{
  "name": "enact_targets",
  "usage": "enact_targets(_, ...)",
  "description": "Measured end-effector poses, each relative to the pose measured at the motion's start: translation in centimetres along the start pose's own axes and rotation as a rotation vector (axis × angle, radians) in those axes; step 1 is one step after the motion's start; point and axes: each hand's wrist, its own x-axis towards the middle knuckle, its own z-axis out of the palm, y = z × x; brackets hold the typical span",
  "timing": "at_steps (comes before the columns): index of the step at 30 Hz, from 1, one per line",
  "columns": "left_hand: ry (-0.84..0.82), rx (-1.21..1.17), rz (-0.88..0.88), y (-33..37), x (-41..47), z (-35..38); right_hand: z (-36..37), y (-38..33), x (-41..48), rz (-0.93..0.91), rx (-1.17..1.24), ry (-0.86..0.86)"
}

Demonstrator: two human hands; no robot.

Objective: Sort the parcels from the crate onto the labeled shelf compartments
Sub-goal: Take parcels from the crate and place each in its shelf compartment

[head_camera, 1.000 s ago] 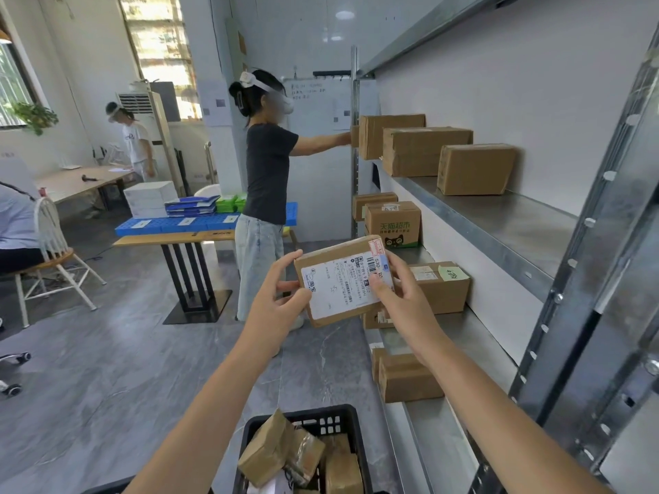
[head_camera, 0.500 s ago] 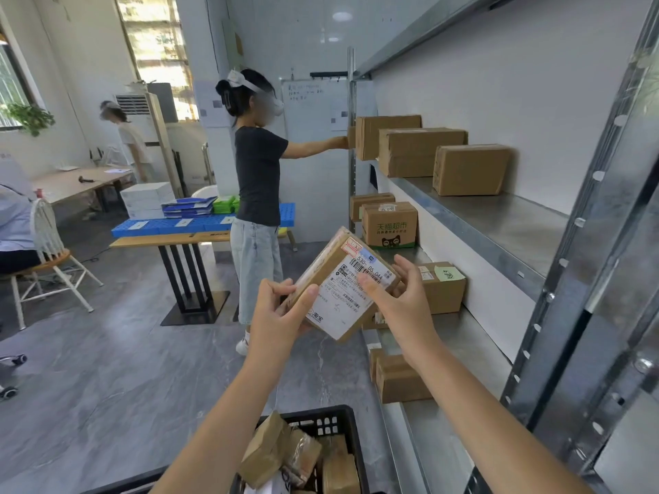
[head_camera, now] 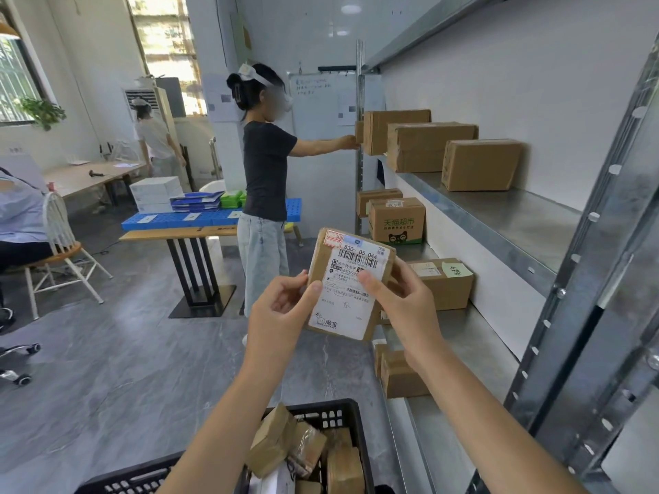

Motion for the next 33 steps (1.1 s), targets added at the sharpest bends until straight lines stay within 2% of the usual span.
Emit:
enact_targets(9, -0.009, -0.144, -0.019, 2.1, -1.1, 0.3, 0.3, -2.1, -0.6, -0.036, 0.099, -0.043)
enact_targets(23, -0.03, -0.181, 0.024, 3.2, -1.4, 0.4, 0.2, -3.5, -1.5, -0.104, 0.081, -0.03)
enact_targets(27, -0.066, -0.223, 0.0, 3.2, -1.4, 0.6, 0.0, -3.8, -2.1, -0.065, 0.099, 0.021)
enact_targets(33, -0.167, -0.239, -0.049, 2.8, -1.0, 0.0, -0.2, -4.2, -4.0, -0.087, -0.024, 0.12)
